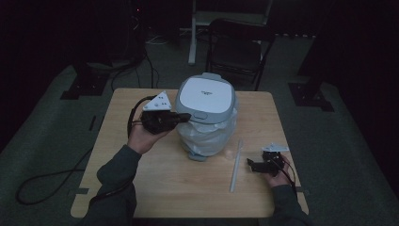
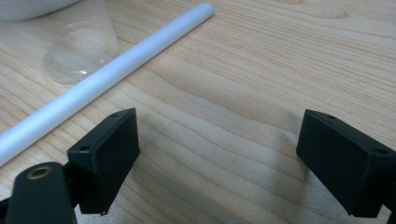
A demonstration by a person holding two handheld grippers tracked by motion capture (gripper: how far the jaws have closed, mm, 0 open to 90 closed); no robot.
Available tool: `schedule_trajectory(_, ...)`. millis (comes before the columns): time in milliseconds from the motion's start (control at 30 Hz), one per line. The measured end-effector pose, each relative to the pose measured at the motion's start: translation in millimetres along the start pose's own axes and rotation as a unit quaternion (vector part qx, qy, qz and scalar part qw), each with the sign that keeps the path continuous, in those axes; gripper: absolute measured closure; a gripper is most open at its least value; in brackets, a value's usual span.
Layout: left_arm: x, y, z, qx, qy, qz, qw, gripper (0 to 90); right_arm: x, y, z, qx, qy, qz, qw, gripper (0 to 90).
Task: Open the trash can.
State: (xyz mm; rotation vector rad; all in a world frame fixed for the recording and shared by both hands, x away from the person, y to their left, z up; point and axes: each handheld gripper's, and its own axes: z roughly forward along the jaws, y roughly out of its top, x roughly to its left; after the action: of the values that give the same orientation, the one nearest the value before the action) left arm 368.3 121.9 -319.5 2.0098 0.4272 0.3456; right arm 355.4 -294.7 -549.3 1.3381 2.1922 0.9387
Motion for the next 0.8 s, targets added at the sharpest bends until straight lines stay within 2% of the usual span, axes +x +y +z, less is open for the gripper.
schedule_trajectory(400,1.9,5.0,21.9,0.002,0.001,-0.007,1.0000,90.0,0.0,0.0,0.0,0.000,0.000,0.000,1.0000,12.2)
schedule_trajectory(800,4.9,8.8,28.9,-0.003,0.009,-0.011,0.9999,90.0,0.0,0.0,0.0,0.000,0.000,0.000,1.0000,12.2)
